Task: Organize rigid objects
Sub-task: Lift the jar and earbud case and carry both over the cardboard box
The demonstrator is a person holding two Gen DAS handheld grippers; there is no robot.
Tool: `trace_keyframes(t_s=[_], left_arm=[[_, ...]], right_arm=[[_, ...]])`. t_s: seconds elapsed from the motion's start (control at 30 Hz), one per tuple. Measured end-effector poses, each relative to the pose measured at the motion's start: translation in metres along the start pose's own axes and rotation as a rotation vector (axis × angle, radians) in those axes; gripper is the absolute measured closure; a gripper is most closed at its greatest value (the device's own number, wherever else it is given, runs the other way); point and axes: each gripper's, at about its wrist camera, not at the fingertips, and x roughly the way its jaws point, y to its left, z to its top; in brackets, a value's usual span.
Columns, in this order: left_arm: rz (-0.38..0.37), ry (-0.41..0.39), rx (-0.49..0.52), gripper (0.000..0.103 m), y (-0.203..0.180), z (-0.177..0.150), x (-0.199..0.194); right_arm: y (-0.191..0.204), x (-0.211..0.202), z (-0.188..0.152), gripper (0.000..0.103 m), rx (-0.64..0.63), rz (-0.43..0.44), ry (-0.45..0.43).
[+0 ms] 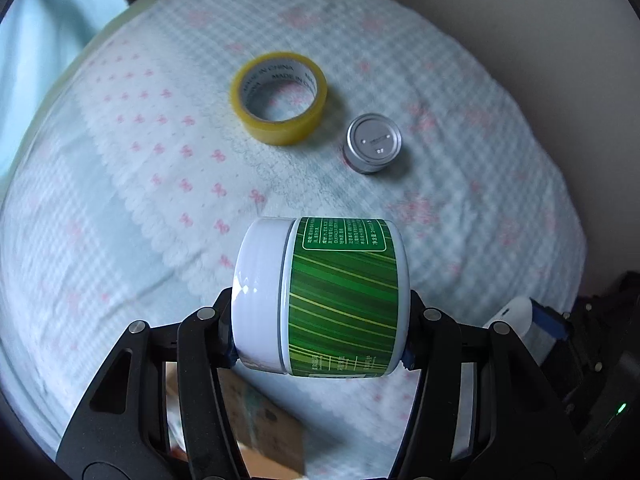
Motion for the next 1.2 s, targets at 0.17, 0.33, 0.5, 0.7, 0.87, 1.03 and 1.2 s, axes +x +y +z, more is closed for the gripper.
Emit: trace_keyframes(t_s=[0.17, 0.33, 0.5, 0.7, 0.87, 1.03, 1.2], left_arm=[[-0.016, -0.078, -0.117, 0.051, -0.007, -0.037, -0.052], [-0.018, -0.159, -0.281, 0.051, 0.013, -0.086, -0.105], [0.023, -0.222, -0.414, 0.051, 0.044, -0.141, -0.145], [0.072, -0.254, -0.53, 0.051, 0.096, -0.213, -0.175], [0.093, -0.253, -0.578, 0.051, 0.148, -0.268, -0.18], [0.088, -0.238, -0.557, 0.051, 0.191, -0.308, -0.175], [0.062, -0.207, -0.51, 0.051, 0.224, -0.334, -0.154]], right_arm=[[-0.006, -0.065, 0.005, 0.046, -0.061, 0.048, -0.077], [-0.002, -0.122, 0.012, 0.046, -0.172, 0.106, -0.127], [0.016, -0.158, 0.009, 0.046, -0.263, 0.15, -0.155], [0.068, -0.188, -0.005, 0.046, -0.348, 0.232, -0.164], [0.129, -0.187, -0.025, 0.046, -0.391, 0.286, -0.147], [0.2, -0.178, -0.049, 0.046, -0.394, 0.319, -0.127], [0.257, -0.159, -0.07, 0.046, -0.357, 0.314, -0.095]])
